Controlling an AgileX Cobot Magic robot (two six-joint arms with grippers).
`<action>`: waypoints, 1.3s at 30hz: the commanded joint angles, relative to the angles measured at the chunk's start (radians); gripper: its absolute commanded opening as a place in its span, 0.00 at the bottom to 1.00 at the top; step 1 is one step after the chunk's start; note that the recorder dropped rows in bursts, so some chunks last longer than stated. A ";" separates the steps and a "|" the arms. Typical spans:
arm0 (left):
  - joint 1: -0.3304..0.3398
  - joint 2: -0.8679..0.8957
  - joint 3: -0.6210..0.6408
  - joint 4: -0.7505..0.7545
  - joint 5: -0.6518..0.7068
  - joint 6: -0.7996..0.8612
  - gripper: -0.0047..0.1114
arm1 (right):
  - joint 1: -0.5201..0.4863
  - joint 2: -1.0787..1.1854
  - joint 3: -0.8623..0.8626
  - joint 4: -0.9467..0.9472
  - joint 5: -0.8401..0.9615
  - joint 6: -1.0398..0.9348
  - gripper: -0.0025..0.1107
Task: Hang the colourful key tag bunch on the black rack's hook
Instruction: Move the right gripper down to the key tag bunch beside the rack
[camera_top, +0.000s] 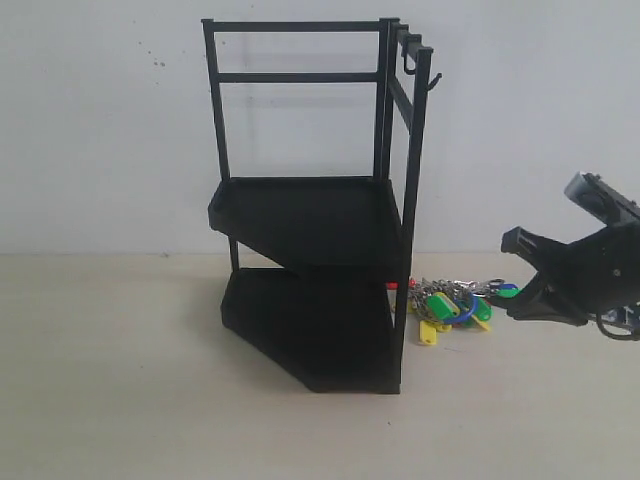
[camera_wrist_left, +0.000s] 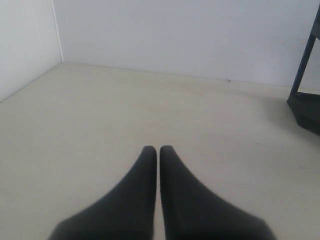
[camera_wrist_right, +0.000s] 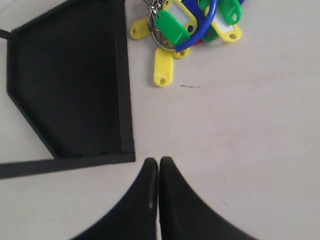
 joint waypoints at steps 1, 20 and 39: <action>-0.001 0.004 -0.002 -0.003 -0.007 0.003 0.08 | -0.045 0.095 -0.012 0.216 0.034 -0.126 0.02; -0.001 0.004 -0.002 -0.003 -0.007 0.003 0.08 | 0.015 0.350 -0.110 0.654 -0.008 -0.340 0.45; -0.001 0.004 -0.002 -0.003 -0.005 0.003 0.08 | 0.028 0.468 -0.200 0.717 -0.071 -0.319 0.45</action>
